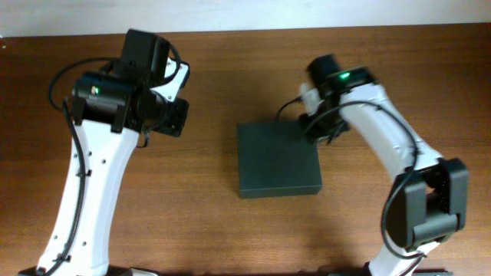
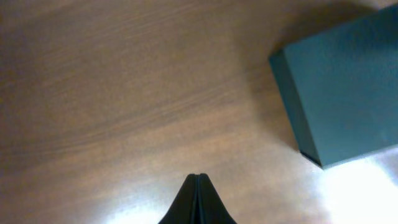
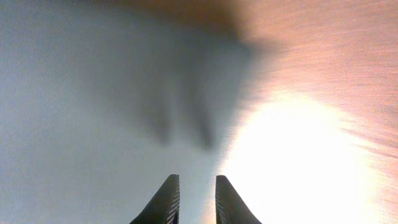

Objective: Pack container

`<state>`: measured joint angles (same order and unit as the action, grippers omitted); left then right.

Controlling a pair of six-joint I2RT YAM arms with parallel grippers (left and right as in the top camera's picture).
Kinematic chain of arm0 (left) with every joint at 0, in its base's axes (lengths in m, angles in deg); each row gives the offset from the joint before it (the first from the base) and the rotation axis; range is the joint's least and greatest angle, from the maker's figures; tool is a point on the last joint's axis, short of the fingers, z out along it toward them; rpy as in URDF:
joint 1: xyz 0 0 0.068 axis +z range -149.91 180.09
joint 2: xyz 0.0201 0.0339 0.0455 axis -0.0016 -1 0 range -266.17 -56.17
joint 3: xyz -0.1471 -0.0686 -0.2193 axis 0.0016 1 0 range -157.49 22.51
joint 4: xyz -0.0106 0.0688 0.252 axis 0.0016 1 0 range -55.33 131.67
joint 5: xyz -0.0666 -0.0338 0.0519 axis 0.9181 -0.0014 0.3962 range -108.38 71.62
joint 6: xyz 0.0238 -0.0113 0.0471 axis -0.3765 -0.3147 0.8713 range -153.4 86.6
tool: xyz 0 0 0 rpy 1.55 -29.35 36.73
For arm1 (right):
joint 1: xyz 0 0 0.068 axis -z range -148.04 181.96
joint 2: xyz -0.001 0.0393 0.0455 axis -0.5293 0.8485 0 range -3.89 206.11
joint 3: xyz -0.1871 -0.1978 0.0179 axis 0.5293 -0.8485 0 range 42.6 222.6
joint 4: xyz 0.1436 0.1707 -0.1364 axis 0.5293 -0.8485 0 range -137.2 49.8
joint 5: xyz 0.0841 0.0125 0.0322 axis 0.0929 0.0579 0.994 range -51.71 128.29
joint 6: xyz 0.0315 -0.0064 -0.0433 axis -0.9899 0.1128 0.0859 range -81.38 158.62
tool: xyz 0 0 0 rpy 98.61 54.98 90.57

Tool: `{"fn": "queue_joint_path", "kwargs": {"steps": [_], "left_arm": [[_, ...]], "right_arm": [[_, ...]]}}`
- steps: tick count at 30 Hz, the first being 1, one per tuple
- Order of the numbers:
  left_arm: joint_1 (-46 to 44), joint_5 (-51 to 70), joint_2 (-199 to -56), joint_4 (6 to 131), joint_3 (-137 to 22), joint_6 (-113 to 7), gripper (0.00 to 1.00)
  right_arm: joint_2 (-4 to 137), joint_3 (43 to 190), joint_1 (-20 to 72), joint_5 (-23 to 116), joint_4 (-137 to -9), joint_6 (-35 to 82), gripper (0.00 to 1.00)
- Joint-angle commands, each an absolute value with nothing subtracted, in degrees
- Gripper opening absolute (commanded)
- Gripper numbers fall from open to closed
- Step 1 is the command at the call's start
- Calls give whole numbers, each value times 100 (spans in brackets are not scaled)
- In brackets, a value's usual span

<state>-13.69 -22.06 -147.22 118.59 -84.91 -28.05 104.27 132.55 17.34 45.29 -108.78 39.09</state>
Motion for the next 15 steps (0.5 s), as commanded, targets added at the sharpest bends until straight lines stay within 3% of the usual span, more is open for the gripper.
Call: {"fn": "queue_joint_path", "kwargs": {"steps": [1,7,15], "left_arm": [[-1041,-2259,-14112,11194,-7289,-2751,2],[-484,-1806,-13109,9959,-5464,-2558,2],[-414,-1752,-11408,9091,-3866,-2600,8]], "right_arm": [[10060,13583,2757,4188,-10871,3918,18],[9599,13548,3953,4193,-11177,4060,18],[7625,12193,4163,4208,-10550,4130,23]]}}
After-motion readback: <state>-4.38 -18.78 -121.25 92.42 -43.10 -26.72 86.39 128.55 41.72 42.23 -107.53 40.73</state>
